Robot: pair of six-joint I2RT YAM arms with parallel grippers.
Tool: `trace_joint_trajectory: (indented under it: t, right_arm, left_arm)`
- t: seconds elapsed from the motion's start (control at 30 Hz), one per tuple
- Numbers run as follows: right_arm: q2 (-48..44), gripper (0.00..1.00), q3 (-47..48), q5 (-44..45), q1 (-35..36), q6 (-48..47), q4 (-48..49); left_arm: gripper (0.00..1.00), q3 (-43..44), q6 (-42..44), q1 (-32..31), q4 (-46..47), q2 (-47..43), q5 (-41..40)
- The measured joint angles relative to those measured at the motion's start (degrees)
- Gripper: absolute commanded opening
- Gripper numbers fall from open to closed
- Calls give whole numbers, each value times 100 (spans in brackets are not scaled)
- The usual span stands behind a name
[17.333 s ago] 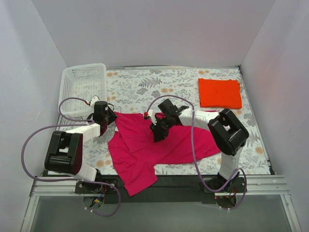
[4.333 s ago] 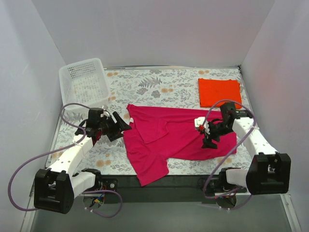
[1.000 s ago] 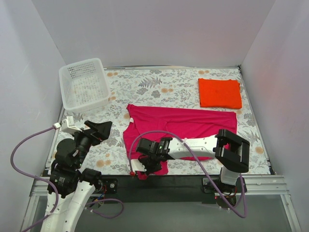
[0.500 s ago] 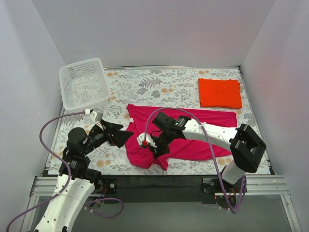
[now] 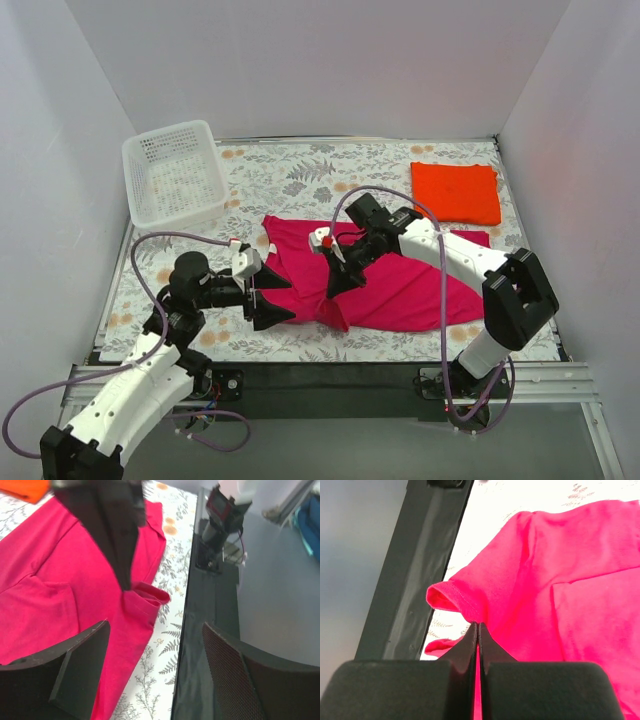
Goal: Fold and stack the t-shirts
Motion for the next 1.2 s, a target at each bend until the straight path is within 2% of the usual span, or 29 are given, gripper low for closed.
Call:
trace_joint_trajectory:
  t: [0.23, 0.47, 0.7, 0.87, 1.2]
  right_arm:
    - [358, 1, 310, -404, -407, 52, -131]
    - [667, 1, 540, -551, -520, 236, -179]
    - [743, 1, 688, -634, -570, 420, -181]
    - [780, 1, 691, -693, -570, 476, -181]
    - [793, 1, 691, -723, -570, 527, -181]
  left_arm:
    - [67, -15, 1038, -964, 76, 437, -702]
    - [66, -15, 1622, -1502, 76, 678, -1655]
    - [61, 63, 1738, -2188, 107, 1351, -2929]
    - [60, 319, 1676, -2332, 195, 1792, -3606]
    - [59, 544, 1499, -2667, 400, 2092, -4227]
